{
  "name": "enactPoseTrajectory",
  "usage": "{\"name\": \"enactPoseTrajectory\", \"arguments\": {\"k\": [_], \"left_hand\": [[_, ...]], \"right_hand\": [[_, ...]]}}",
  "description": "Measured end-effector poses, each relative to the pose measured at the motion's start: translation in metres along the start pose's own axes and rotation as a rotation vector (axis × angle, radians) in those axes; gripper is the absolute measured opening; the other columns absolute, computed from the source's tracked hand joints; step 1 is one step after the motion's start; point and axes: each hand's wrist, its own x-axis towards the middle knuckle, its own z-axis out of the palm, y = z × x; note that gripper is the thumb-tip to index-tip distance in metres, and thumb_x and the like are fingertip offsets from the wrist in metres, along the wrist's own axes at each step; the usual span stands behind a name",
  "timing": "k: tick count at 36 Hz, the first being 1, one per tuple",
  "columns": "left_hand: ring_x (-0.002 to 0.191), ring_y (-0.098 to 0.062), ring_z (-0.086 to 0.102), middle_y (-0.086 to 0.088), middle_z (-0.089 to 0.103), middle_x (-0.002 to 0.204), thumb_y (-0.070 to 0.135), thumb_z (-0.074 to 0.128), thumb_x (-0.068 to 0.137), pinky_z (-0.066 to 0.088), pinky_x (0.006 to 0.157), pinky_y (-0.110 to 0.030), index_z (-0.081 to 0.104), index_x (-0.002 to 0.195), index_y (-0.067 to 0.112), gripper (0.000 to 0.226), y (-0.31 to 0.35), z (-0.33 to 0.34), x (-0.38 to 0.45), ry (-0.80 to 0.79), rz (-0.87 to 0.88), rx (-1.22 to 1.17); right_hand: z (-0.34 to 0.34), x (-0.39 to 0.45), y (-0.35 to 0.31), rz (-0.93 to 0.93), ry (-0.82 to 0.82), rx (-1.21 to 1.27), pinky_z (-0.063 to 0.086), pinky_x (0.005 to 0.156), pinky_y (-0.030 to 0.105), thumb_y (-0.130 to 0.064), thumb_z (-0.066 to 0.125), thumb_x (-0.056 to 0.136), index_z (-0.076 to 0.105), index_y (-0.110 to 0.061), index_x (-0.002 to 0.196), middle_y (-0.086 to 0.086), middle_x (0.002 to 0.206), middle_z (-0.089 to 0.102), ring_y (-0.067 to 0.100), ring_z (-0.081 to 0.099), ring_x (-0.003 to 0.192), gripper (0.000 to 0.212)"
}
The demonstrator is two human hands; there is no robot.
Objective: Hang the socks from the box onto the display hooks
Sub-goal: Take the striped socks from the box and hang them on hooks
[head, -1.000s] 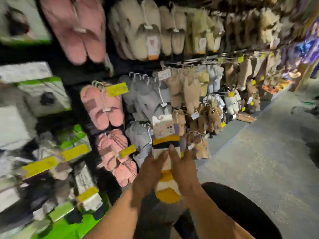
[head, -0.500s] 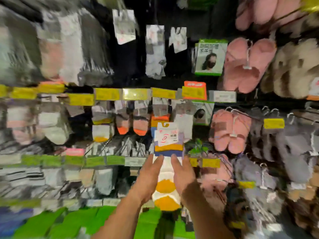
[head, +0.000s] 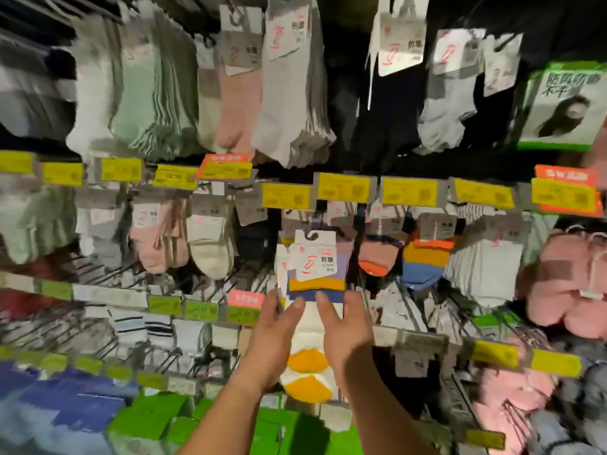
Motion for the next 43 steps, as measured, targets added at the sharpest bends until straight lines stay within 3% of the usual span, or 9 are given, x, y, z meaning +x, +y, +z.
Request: {"name": "enactPoseTrajectory", "arguments": {"k": [5, 8, 13, 18, 22, 27, 31, 37, 43], "left_hand": [[0.124, -0.001, 0.048, 0.021, 0.041, 0.139, 0.035, 0.050, 0.103, 0.036, 0.100, -0.025, 0.035, 0.150, 0.028, 0.050, -0.001, -0.033, 0.013, 0.081, -0.005, -0.041], [0.137, -0.002, 0.030, 0.020, 0.028, 0.145, 0.038, 0.051, 0.102, 0.029, 0.106, -0.021, 0.028, 0.155, 0.025, 0.059, -0.003, -0.050, 0.029, 0.061, 0.027, 0.039], [0.138, -0.009, 0.042, 0.008, 0.045, 0.150, 0.061, 0.068, 0.086, 0.035, 0.115, -0.031, 0.040, 0.149, 0.024, 0.078, -0.003, -0.075, 0.055, -0.004, 0.063, 0.031], [0.133, -0.016, 0.053, -0.003, 0.056, 0.145, 0.076, 0.056, 0.084, 0.041, 0.113, -0.041, 0.051, 0.141, 0.019, 0.081, -0.001, -0.103, 0.075, -0.014, 0.058, 0.061], [0.116, -0.016, 0.067, 0.001, 0.072, 0.123, 0.021, 0.065, 0.096, 0.053, 0.100, -0.038, 0.059, 0.128, 0.019, 0.032, -0.005, -0.108, 0.090, -0.042, 0.034, -0.018], [0.118, -0.016, 0.066, 0.006, 0.071, 0.123, 0.049, 0.071, 0.084, 0.049, 0.105, -0.050, 0.059, 0.126, 0.026, 0.049, -0.004, -0.097, 0.090, -0.005, 0.138, 0.033], [0.109, -0.006, 0.067, 0.012, 0.072, 0.118, 0.027, 0.067, 0.096, 0.053, 0.094, -0.036, 0.058, 0.128, 0.024, 0.033, -0.005, -0.092, 0.093, 0.003, 0.207, 0.099], [0.100, 0.010, 0.065, 0.028, 0.071, 0.105, 0.015, 0.062, 0.099, 0.049, 0.078, -0.007, 0.058, 0.120, 0.031, 0.026, -0.001, -0.102, 0.094, 0.039, 0.244, 0.108], [0.102, 0.004, 0.067, 0.024, 0.073, 0.108, 0.013, 0.061, 0.099, 0.051, 0.076, -0.009, 0.059, 0.122, 0.026, 0.026, 0.001, -0.105, 0.096, 0.045, 0.270, 0.081]], "right_hand": [[0.035, 0.002, 0.012, -0.112, -0.068, -0.182, 0.043, 0.083, 0.019, -0.016, 0.062, 0.097, 0.057, -0.031, 0.088, -0.022, 0.088, 0.062, -0.003, 0.060, 0.084, 0.018], [0.060, 0.009, 0.005, 0.109, 0.040, 0.064, 0.056, 0.082, 0.035, -0.012, 0.060, 0.095, 0.066, -0.022, 0.106, 0.007, 0.103, 0.070, 0.026, 0.068, 0.095, 0.017], [0.085, 0.011, 0.003, 0.104, 0.189, 0.178, 0.038, 0.058, 0.001, -0.011, 0.071, 0.087, 0.061, -0.020, 0.090, -0.015, 0.079, 0.057, -0.011, 0.059, 0.069, 0.015], [0.101, 0.005, 0.007, 0.068, 0.260, -0.042, 0.037, 0.047, 0.010, -0.010, 0.069, 0.087, 0.063, -0.018, 0.082, -0.005, 0.072, 0.063, -0.002, 0.056, 0.058, 0.011], [0.097, 0.014, 0.002, 0.121, 0.221, -0.081, 0.044, 0.058, 0.015, -0.010, 0.066, 0.089, 0.064, -0.022, 0.077, -0.008, 0.074, 0.065, 0.005, 0.062, 0.070, 0.017], [0.094, 0.027, -0.008, 0.225, 0.141, 0.110, 0.049, 0.070, 0.030, -0.026, 0.066, 0.093, 0.057, -0.027, 0.099, -0.001, 0.093, 0.065, 0.011, 0.062, 0.082, 0.011], [0.086, 0.034, -0.009, 0.110, 0.154, 0.126, 0.049, 0.061, 0.012, -0.035, 0.068, 0.092, 0.069, -0.019, 0.101, -0.009, 0.087, 0.073, -0.004, 0.067, 0.072, 0.019], [0.072, 0.038, -0.008, 0.067, 0.132, 0.167, 0.057, 0.073, 0.027, -0.023, 0.067, 0.093, 0.070, -0.027, 0.093, -0.006, 0.090, 0.076, 0.009, 0.072, 0.081, 0.004], [0.081, 0.048, -0.016, 0.070, 0.154, 0.198, 0.057, 0.081, 0.036, -0.027, 0.069, 0.092, 0.071, -0.024, 0.092, -0.005, 0.091, 0.076, 0.014, 0.072, 0.088, 0.004]]}}
